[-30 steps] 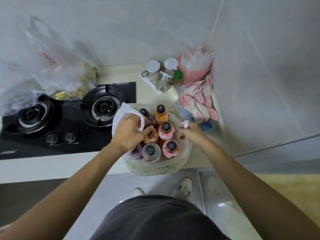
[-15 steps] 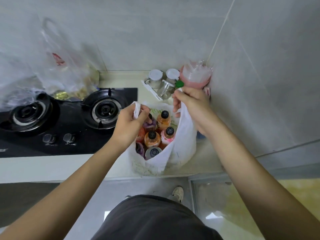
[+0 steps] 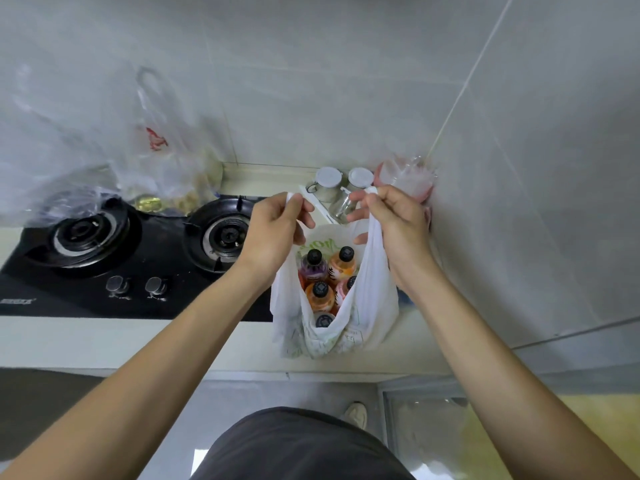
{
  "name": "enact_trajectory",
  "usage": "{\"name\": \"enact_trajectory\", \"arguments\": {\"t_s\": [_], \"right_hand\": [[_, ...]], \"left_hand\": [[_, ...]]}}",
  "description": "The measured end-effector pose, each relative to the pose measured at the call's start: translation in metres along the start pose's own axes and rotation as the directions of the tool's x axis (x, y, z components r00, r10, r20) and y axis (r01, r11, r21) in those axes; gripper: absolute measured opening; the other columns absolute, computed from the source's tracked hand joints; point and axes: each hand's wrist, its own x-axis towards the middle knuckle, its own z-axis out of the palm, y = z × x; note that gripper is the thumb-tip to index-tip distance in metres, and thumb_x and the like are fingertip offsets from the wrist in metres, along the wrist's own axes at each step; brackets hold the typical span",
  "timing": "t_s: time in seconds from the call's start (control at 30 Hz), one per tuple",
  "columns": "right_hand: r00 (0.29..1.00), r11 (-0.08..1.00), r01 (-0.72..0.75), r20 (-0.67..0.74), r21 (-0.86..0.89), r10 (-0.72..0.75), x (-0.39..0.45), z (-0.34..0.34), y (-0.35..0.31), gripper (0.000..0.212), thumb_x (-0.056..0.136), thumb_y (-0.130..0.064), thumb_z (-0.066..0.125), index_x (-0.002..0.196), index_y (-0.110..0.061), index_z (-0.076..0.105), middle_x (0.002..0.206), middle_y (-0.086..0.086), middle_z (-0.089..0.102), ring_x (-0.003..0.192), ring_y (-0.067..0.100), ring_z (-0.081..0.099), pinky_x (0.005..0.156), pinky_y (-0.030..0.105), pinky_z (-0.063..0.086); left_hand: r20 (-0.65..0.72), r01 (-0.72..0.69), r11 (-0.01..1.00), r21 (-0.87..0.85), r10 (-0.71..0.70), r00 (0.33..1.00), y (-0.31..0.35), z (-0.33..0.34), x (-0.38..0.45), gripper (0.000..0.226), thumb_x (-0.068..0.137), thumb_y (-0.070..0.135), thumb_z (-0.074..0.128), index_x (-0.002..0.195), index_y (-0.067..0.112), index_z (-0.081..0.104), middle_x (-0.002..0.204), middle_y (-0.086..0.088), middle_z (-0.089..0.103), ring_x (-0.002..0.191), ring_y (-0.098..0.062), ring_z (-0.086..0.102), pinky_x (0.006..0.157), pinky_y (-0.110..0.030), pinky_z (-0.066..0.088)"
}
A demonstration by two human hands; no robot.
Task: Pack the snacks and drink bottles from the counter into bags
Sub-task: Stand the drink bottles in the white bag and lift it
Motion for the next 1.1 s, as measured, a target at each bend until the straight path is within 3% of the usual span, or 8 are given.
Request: {"name": "enact_trajectory", "arguments": {"t_s": [0.17,0.43,0.7,0.97,1.1], "right_hand": [[0.997,0.997,0.074,0.019,0.003,-0.074,-0.004,0.001,-0.007,0.024,0.107,-0.006,0.049,0.090,-0.010,0.066,0.115,0.010,0.074,0.087,0.019,0.071,0.049,0.029,0.053],[0.996,0.996,0.090,0.013,-0.024,-0.090,0.023,-0.001,-0.017,0.022,0.106,-0.005,0.049,0.100,0.011,0.064,0.109,0.010,0.074,0.088,0.013,0.070,0.052,0.032,0.058],[0.991,0.991,0.130,0.017,-0.025,-0.129,0.064,0.004,-0.029,0.024,0.105,-0.004,0.051,0.095,0.016,0.059,0.109,0.013,0.073,0.091,0.013,0.067,0.053,0.032,0.059],[0.986,0.982,0.167,0.000,-0.089,-0.167,0.099,0.000,-0.029,0.023,0.102,-0.006,0.053,0.081,-0.003,0.063,0.105,0.007,0.075,0.090,0.010,0.067,0.053,0.035,0.058],[0.988,0.986,0.150,-0.023,-0.076,-0.152,0.114,0.000,-0.030,0.023,0.102,-0.006,0.053,0.082,0.002,0.063,0.105,0.009,0.075,0.092,0.012,0.067,0.056,0.037,0.061]], "left_hand": [[0.035,-0.063,0.998,-0.005,0.063,0.997,0.012,0.005,-0.001,0.035,0.107,0.020,0.045,0.088,0.000,0.066,0.069,-0.007,0.061,0.053,-0.018,0.051,0.058,-0.023,0.045],[0.059,-0.093,0.995,-0.019,0.094,0.994,0.032,0.014,0.017,0.033,0.108,0.020,0.044,0.086,0.006,0.065,0.065,-0.001,0.058,0.053,-0.017,0.049,0.056,-0.021,0.044],[0.083,-0.108,0.994,0.001,0.108,0.991,0.047,0.024,0.058,0.033,0.108,0.021,0.045,0.087,0.006,0.065,0.064,0.003,0.060,0.053,-0.015,0.051,0.056,-0.026,0.046],[0.098,-0.162,0.985,0.055,0.156,0.983,0.061,0.031,0.090,0.033,0.107,0.019,0.044,0.088,0.003,0.066,0.067,-0.001,0.060,0.053,-0.015,0.052,0.058,-0.026,0.048],[0.073,-0.149,0.987,0.066,0.145,0.987,0.065,0.033,0.107,0.032,0.107,0.020,0.045,0.088,0.004,0.065,0.069,-0.002,0.060,0.053,-0.014,0.053,0.057,-0.021,0.047]]}}
